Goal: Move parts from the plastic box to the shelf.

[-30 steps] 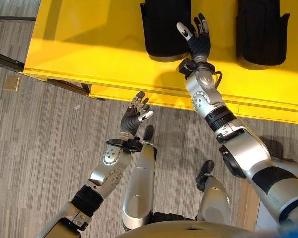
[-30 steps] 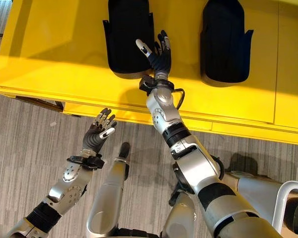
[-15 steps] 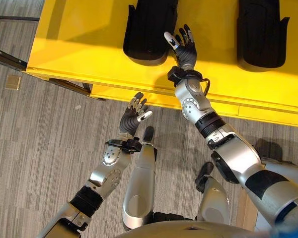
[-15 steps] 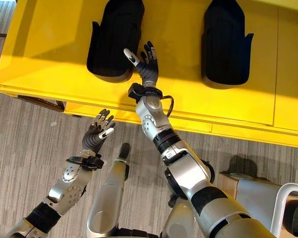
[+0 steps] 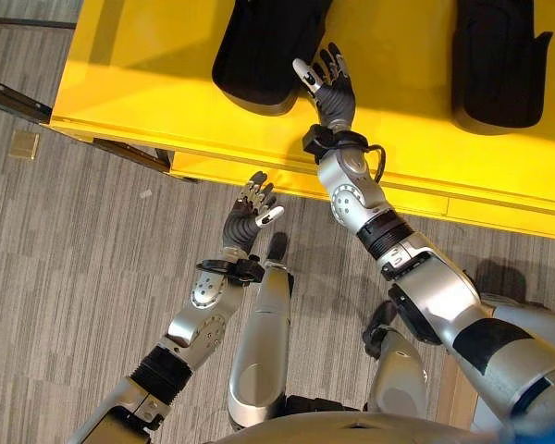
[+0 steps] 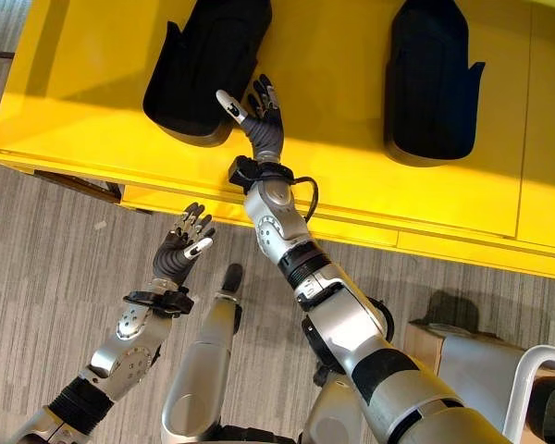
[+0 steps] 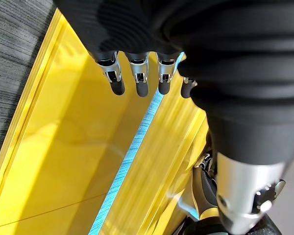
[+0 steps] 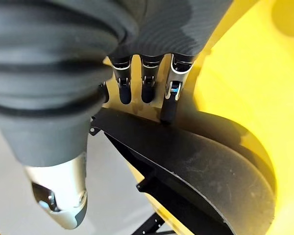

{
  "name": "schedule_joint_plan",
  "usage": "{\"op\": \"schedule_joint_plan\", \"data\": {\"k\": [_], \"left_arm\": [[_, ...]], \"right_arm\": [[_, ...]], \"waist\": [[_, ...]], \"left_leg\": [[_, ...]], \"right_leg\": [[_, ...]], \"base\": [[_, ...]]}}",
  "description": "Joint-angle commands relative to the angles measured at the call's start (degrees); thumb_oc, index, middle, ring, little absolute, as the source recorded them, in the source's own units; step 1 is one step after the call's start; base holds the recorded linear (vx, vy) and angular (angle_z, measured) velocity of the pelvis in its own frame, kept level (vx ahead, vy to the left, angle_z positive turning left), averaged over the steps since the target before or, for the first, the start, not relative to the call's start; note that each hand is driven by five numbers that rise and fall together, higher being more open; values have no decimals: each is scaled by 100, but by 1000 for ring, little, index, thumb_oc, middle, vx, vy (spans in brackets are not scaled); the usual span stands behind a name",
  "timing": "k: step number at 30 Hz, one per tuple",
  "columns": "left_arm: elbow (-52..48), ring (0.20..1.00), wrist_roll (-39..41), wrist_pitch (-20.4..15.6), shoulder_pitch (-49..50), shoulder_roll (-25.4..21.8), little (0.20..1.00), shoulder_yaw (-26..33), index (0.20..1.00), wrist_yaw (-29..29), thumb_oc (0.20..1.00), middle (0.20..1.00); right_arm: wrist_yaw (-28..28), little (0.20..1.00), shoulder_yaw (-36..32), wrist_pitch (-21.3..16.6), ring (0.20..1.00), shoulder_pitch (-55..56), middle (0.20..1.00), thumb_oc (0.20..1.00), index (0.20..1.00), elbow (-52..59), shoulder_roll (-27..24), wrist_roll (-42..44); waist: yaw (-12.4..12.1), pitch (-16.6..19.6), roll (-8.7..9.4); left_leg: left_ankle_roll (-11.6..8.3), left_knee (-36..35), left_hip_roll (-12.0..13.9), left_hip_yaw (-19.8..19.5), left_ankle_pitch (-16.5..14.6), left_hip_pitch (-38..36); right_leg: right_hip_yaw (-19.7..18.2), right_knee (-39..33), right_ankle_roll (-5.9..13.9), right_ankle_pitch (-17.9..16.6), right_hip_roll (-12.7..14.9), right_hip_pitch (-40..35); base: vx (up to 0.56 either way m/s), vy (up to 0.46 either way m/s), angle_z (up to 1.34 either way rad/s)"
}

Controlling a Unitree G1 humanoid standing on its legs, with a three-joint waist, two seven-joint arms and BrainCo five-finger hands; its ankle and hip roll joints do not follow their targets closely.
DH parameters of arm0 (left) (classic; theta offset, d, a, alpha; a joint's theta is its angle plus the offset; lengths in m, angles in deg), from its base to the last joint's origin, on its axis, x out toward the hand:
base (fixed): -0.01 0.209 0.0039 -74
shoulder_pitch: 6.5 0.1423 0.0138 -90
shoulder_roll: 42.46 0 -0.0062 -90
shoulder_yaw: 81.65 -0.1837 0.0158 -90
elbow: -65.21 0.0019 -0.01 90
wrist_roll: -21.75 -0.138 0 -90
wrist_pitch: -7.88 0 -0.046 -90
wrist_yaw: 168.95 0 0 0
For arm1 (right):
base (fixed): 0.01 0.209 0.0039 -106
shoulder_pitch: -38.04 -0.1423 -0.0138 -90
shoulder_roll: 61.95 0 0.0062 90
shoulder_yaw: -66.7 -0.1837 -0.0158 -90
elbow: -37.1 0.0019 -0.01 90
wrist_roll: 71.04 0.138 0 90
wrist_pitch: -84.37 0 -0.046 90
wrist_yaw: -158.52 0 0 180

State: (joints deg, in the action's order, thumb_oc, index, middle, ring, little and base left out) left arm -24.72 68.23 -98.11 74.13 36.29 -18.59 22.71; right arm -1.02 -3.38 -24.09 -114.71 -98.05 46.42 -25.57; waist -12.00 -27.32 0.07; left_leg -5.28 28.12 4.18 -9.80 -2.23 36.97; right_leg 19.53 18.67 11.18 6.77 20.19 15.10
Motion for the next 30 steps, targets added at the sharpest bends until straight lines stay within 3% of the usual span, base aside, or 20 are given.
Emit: {"op": "schedule_joint_plan", "data": {"k": [1, 7, 8, 9, 11, 21, 30], "left_arm": [[-370, 1000, -111, -265, -109, -114, 1000, 45, 1000, 21, 1000, 1000], [-362, 1000, -148, -278, -76, -88, 1000, 94, 1000, 82, 1000, 1000], [-366, 1000, -158, -279, -102, -86, 1000, 125, 1000, 93, 1000, 1000], [-366, 1000, -178, -282, -55, -72, 1000, 129, 1000, 112, 1000, 1000], [-386, 1000, -202, -281, -72, -59, 1000, 162, 1000, 131, 1000, 1000], [-493, 1000, -626, -256, 102, -20, 1000, 420, 1000, 261, 1000, 1000], [-769, 1000, -1293, -318, 501, -203, 1000, 1030, 1000, 454, 1000, 1000]], "right_arm": [[77, 1000, -76, 203, 1000, 220, 1000, 1000, 1000, -147, 232, 148], [236, 1000, -45, 162, 1000, 349, 1000, 1000, 1000, 353, 16, -234], [285, 1000, -31, 160, 1000, 353, 1000, 1000, 1000, 509, -71, -361], [334, 1000, -22, 145, 1000, 445, 1000, 1000, 1000, 679, -106, -454], [383, 1000, -24, 133, 1000, 475, 1000, 1000, 1000, 885, -197, -578], [562, 1000, 72, 156, 1000, 1722, 1000, 1000, 1000, 3271, -974, -1933], [244, 1000, 46, -20, 1000, 2698, 1000, 1000, 1000, 4555, -1231, -1951]], "waist": [[-227, -247, 19], [-160, -247, 53], [-129, -247, 64], [-124, -247, 75], [-86, -247, 82], [184, -247, 200], [307, -247, 237]], "left_leg": [[218, 110, 148, 416, -477, -136], [213, 78, 182, 443, -459, -150], [249, 38, 162, 440, -293, -35], [214, 71, 189, 441, -448, -146], [250, 35, 167, 447, -285, -32], [239, 23, 243, 502, -269, -75], [211, -81, 292, 537, -218, -294]], "right_leg": [[-227, 177, -144, -289, 17, 184], [-242, 189, -150, -286, 6, 219], [-211, 151, -188, -406, 18, 325], [-252, 194, -152, -289, 3, 243], [-232, 161, -188, -404, 17, 351], [-308, 224, -179, -352, 17, 430], [-352, 252, -175, -317, 38, 327]], "base": [[0, 0, 0], [-12, 3, 0], [0, 0, 0], [-71, 27, 2], [-36, 10, 1], [0, -4, -1], [-4, -16, -5]]}}
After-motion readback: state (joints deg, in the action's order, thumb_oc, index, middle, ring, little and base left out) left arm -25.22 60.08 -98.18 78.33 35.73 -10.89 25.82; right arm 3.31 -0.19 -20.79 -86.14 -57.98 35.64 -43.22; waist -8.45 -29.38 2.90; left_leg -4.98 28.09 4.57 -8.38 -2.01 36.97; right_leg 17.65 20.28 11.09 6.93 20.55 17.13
